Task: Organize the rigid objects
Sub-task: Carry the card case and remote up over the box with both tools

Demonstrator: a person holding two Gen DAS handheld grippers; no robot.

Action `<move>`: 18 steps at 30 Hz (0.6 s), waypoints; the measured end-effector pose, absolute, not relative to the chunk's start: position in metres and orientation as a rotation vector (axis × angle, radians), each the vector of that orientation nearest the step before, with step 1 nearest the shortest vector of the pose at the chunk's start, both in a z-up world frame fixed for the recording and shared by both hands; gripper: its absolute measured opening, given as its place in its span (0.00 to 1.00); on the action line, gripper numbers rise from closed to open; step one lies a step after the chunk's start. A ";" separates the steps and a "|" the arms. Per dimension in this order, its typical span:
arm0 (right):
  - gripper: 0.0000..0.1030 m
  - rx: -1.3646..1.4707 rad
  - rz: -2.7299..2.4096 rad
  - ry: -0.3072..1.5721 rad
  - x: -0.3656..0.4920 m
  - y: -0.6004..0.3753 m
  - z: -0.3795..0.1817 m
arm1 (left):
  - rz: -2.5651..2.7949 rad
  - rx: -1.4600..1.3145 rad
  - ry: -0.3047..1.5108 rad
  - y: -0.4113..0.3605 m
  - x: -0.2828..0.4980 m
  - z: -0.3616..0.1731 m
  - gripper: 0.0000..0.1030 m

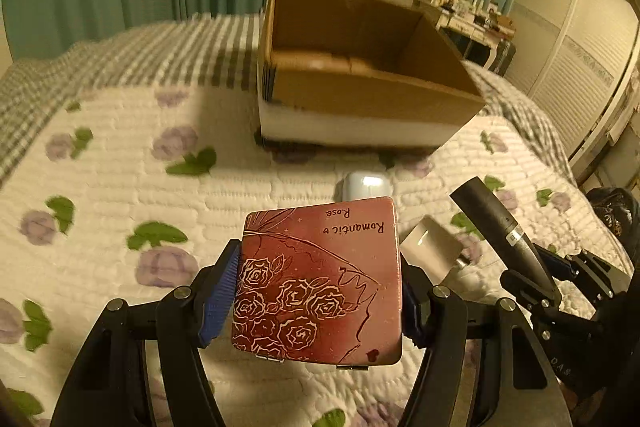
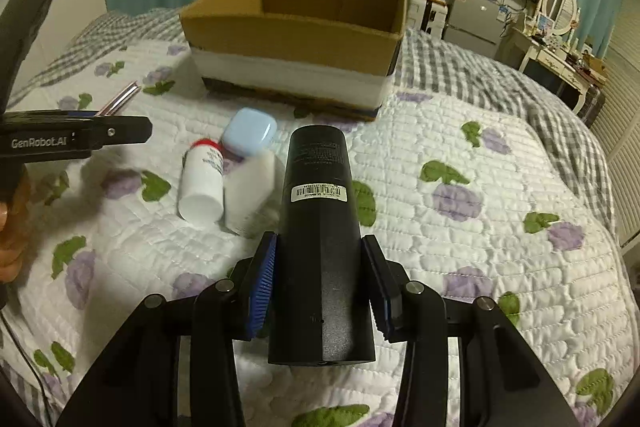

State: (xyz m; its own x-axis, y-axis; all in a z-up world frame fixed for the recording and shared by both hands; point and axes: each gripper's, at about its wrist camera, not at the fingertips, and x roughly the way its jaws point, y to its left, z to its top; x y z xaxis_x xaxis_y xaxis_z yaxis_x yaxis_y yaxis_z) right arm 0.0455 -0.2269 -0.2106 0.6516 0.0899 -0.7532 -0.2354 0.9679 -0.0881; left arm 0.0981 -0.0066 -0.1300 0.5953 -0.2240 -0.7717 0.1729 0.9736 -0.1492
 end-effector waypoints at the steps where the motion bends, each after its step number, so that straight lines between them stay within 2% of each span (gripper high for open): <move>1: 0.41 -0.178 0.182 0.825 0.043 -0.227 -0.204 | -0.231 -0.057 0.887 -0.006 0.095 -0.123 0.67; 18: 0.41 -0.088 0.190 0.556 0.014 -0.226 -0.080 | -0.235 -0.076 0.598 -0.001 0.066 -0.010 0.67</move>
